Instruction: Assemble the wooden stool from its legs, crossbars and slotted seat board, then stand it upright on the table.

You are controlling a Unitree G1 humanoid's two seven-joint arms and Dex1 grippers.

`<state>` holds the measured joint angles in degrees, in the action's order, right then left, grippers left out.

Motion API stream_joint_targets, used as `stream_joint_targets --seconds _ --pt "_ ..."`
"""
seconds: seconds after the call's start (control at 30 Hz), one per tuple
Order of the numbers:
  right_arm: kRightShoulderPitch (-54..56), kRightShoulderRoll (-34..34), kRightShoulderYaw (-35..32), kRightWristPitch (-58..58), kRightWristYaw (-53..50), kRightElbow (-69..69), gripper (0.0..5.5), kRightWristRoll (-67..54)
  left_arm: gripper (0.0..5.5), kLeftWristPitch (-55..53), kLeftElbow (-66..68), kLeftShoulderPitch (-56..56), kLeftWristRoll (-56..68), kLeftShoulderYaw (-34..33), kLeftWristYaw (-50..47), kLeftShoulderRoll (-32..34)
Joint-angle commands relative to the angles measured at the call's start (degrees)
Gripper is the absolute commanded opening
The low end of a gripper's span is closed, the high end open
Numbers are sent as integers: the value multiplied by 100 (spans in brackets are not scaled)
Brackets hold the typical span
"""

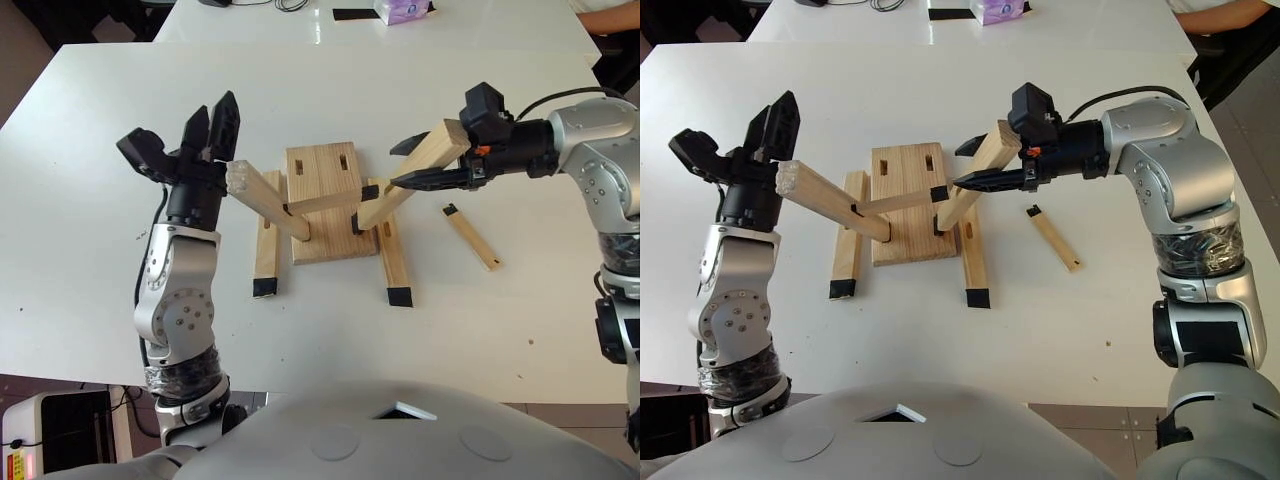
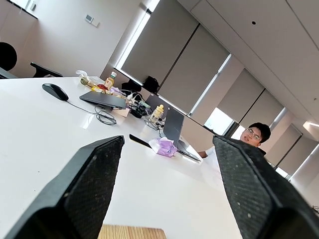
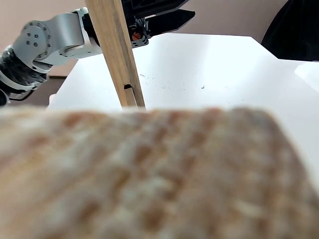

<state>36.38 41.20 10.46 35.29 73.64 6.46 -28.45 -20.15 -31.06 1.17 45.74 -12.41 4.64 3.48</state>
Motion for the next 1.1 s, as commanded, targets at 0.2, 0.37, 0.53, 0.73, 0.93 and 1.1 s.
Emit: stream_joint_targets --seconds 0.2,0.37,0.53,0.73,0.93,1.1 --pt "168 35 610 -106 -241 -256 208 722 330 179 12 309 -570 554 16 -214" --pt "290 7 732 -103 -358 -380 208 847 330 246 156 294 -799 750 21 -310" --pt "546 -67 760 186 -490 -185 208 821 330 219 100 253 -1199 1093 7 -265" --pt "535 -164 1049 385 -411 57 208 857 330 85 -34 14 -1715 1820 -39 -319" --pt "421 -270 1344 529 -371 145 208 874 330 -195 -208 -212 -1774 2769 78 -510" --pt "169 -242 1464 605 -408 246 208 889 330 -301 -261 -169 -1766 3045 66 -559"
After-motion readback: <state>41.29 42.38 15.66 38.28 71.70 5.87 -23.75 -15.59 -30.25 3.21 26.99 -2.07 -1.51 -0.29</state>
